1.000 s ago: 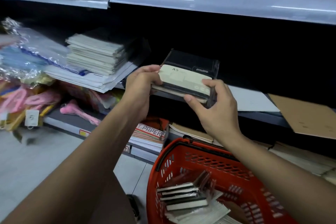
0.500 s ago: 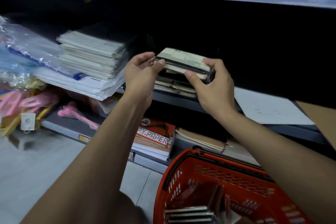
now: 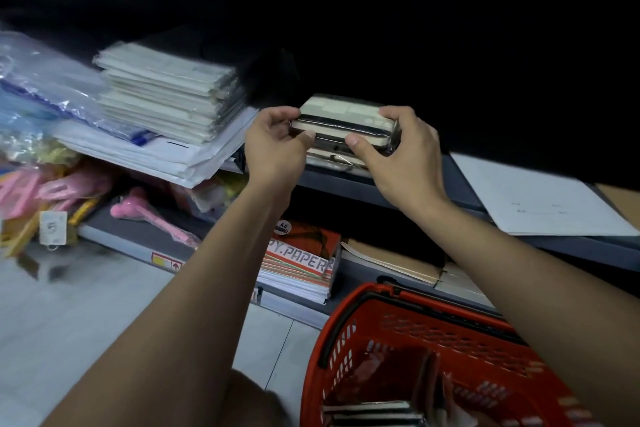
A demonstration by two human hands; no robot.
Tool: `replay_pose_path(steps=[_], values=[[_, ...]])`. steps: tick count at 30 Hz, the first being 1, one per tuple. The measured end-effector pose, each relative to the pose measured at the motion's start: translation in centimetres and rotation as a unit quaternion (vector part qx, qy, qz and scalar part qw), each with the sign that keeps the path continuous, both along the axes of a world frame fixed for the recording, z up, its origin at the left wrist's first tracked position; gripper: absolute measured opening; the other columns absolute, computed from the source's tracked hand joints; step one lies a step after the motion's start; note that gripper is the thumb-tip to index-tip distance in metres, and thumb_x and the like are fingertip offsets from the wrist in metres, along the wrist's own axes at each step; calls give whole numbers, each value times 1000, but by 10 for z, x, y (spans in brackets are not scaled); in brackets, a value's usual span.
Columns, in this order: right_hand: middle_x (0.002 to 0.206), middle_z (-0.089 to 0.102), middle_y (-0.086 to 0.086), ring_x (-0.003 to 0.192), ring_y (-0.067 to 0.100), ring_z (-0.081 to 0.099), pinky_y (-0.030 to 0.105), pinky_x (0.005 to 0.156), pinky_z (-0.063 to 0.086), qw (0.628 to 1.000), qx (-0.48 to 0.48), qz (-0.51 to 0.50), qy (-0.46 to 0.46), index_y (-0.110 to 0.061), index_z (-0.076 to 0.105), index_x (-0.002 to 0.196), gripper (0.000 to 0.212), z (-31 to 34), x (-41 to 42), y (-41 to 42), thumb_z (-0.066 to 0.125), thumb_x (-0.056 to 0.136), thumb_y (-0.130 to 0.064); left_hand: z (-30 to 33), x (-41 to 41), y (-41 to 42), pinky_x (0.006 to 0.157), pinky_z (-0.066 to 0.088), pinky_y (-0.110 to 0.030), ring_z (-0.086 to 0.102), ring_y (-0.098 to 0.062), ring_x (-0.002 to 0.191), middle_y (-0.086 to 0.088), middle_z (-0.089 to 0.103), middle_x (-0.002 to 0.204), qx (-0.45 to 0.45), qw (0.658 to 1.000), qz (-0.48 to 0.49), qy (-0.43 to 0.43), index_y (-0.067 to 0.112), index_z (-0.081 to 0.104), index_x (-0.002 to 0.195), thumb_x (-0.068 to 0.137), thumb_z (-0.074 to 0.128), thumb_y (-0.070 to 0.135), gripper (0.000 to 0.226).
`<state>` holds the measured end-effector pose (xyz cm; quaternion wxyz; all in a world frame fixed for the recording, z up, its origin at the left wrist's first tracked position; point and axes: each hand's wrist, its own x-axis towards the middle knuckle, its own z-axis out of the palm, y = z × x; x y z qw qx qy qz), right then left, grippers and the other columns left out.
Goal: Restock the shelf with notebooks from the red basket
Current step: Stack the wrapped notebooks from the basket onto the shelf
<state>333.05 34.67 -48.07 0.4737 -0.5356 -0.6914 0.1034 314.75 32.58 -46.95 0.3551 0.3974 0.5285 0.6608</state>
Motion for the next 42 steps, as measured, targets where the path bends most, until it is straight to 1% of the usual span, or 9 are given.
replay_pose_path(steps=[4, 11, 17, 24, 27, 30, 33, 38, 42], values=[[117, 61, -4, 117, 21, 53, 31, 90, 44, 1000, -7, -1, -17, -28, 57, 134, 64, 1, 1, 2, 73, 85, -66, -6, 1, 1, 90, 61, -45, 76, -15, 93, -1, 78, 102, 2, 996, 12, 88, 26, 57, 118, 91, 75, 7, 38], [125, 58, 4, 116, 25, 57, 33, 87, 44, 999, -29, -8, -39, -31, 54, 135, 64, 6, -3, 0, 70, 86, -68, -9, 5, -2, 91, 59, -36, 72, -2, 91, 4, 76, 94, 1, 987, 61, 152, 29, 57, 131, 92, 77, 20, 45], [150, 35, 10, 131, 31, 50, 30, 85, 43, 994, -67, -33, -77, -36, 48, 145, 70, 13, -2, -8, 67, 87, -71, -7, 6, -8, 95, 57, -31, 68, 2, 101, 12, 74, 106, 2, 982, 59, 179, 28, 55, 138, 94, 74, 21, 48], [145, 47, 3, 135, 23, 47, 35, 97, 45, 994, -61, -20, -88, -33, 43, 155, 68, 12, 13, -18, 66, 95, -57, -6, 4, -17, 104, 50, -40, 57, -8, 120, 17, 60, 115, -18, 961, 62, 268, 29, 50, 143, 89, 74, 30, 59], [133, 54, 2, 127, 25, 53, 34, 90, 50, 993, -50, -28, -104, -31, 52, 142, 53, 11, 17, -22, 65, 96, -55, -5, 1, -22, 111, 45, -49, 49, -23, 134, 3, 59, 136, -32, 941, 73, 328, 28, 47, 147, 81, 70, 36, 70], [130, 57, 4, 123, 27, 54, 36, 88, 51, 992, -62, -37, -104, -30, 52, 143, 53, 15, 18, -27, 65, 97, -53, -2, 1, -30, 115, 36, -43, 39, -28, 140, -6, 51, 145, -48, 930, 77, 357, 22, 45, 151, 87, 71, 27, 69], [134, 58, 7, 125, 30, 55, 39, 92, 52, 990, -81, -46, -105, -26, 52, 148, 58, 21, 17, -29, 65, 97, -51, 1, 3, -42, 115, 33, -43, 37, -29, 140, -8, 49, 145, -48, 924, 79, 371, 19, 45, 151, 88, 70, 24, 68], [131, 60, 10, 122, 33, 57, 39, 87, 50, 987, -98, -62, -115, -19, 58, 139, 47, 30, 12, -35, 63, 100, -45, 4, 8, -60, 113, 35, -41, 40, -28, 137, -8, 51, 141, -44, 921, 82, 379, 19, 48, 148, 88, 71, 23, 65], [131, 61, 12, 122, 34, 57, 40, 89, 51, 985, -110, -58, -121, -19, 56, 142, 49, 33, 13, -43, 64, 100, -43, 4, 12, -75, 110, 35, -36, 40, -23, 133, -4, 51, 137, -30, 917, 74, 390, 21, 49, 144, 89, 70, 22, 59]])
